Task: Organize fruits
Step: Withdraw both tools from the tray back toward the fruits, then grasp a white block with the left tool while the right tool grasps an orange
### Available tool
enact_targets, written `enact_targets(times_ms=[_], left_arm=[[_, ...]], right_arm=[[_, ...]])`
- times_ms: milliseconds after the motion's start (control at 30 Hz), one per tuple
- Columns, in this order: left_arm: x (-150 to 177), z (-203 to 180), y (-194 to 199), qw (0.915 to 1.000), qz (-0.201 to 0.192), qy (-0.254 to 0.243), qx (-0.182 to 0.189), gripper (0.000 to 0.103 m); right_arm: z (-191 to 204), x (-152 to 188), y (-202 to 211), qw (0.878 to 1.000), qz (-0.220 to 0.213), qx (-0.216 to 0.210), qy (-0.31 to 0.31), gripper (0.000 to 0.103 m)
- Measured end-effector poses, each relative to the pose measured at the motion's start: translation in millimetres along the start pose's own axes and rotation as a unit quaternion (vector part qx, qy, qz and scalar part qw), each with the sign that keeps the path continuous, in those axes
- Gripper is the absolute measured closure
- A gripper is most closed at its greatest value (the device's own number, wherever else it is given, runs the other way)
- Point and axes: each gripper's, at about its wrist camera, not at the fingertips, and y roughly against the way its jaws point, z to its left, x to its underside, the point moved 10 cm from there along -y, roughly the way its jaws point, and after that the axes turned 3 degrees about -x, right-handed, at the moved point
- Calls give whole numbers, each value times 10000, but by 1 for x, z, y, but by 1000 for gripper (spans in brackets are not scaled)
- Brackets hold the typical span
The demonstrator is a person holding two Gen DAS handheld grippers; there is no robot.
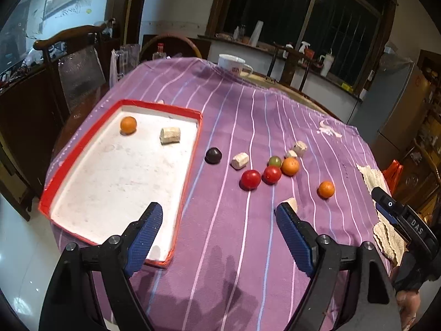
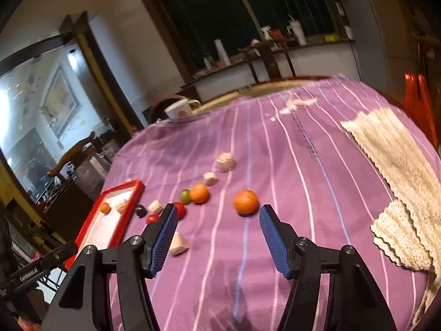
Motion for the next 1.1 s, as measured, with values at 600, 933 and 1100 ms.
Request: enact_targets(times_ms=[600, 933, 1100], left_arm=[[38, -96, -98, 9837, 951, -1273, 840, 19], [40, -119, -124, 9769, 964, -1684, 893, 22], [42, -123, -128, 9760, 839, -1906, 638, 44]], right_arm=[[-34, 4, -92, 9900, 1224, 518, 474, 36], [-35, 9, -121, 9822, 1378, 891, 913, 38], [-36, 8, -122, 9816, 1339, 956, 971, 43]])
